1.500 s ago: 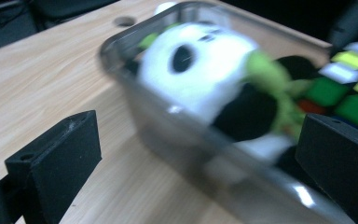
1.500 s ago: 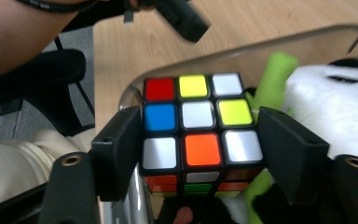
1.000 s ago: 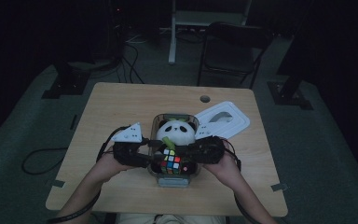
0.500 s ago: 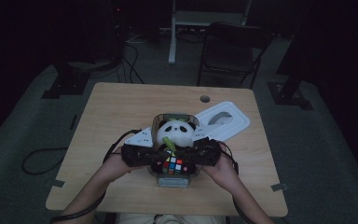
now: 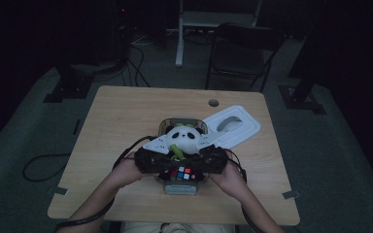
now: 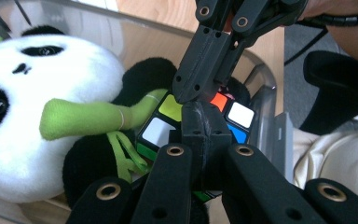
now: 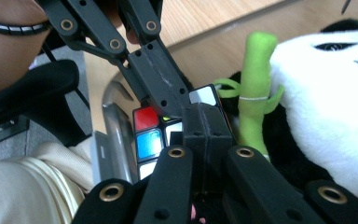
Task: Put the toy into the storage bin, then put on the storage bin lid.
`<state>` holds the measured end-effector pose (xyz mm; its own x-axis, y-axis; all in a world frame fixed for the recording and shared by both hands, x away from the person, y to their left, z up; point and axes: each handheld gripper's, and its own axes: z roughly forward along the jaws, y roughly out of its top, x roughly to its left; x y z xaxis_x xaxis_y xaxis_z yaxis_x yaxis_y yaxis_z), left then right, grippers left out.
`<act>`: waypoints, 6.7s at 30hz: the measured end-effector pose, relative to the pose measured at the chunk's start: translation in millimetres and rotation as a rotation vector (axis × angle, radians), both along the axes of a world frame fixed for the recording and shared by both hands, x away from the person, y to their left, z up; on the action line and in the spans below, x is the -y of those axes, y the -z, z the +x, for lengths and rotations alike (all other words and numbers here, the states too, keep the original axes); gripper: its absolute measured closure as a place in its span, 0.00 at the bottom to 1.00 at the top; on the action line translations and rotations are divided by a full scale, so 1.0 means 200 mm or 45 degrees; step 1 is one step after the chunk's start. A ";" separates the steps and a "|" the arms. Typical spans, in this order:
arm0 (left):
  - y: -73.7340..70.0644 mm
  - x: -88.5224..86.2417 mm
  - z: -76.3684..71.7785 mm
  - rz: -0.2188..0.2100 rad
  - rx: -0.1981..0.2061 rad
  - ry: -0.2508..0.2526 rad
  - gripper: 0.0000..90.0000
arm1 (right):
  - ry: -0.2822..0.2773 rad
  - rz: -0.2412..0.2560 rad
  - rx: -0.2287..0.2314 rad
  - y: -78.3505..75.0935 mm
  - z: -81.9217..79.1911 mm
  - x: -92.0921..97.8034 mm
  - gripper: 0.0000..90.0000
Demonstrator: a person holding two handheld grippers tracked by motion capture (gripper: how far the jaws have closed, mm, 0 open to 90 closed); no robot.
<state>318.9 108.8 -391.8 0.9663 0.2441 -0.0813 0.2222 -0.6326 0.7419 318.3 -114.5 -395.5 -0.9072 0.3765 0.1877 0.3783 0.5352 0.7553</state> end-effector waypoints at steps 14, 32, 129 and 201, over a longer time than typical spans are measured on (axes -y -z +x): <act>0.03 0.06 0.03 0.139 0.012 0.021 1.00 | 0.056 -0.128 -0.074 0.03 0.03 -0.04 1.00; -0.10 -0.04 -0.04 -0.038 0.037 -0.001 1.00 | 0.087 0.001 -0.041 -0.10 -0.02 0.05 1.00; -0.07 -0.10 0.02 -0.140 -0.033 -0.119 0.32 | 0.407 0.118 -0.046 -0.09 0.06 0.22 0.41; 0.58 -0.66 0.07 -0.095 0.075 -0.724 0.01 | 1.227 -0.071 0.087 0.43 0.57 0.53 0.12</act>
<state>332.4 241.7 -506.9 0.6882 0.7223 -0.0683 0.4691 -0.3712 0.8014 433.0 -220.5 -480.7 -0.2128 0.9714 0.1054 0.6299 0.0540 0.7748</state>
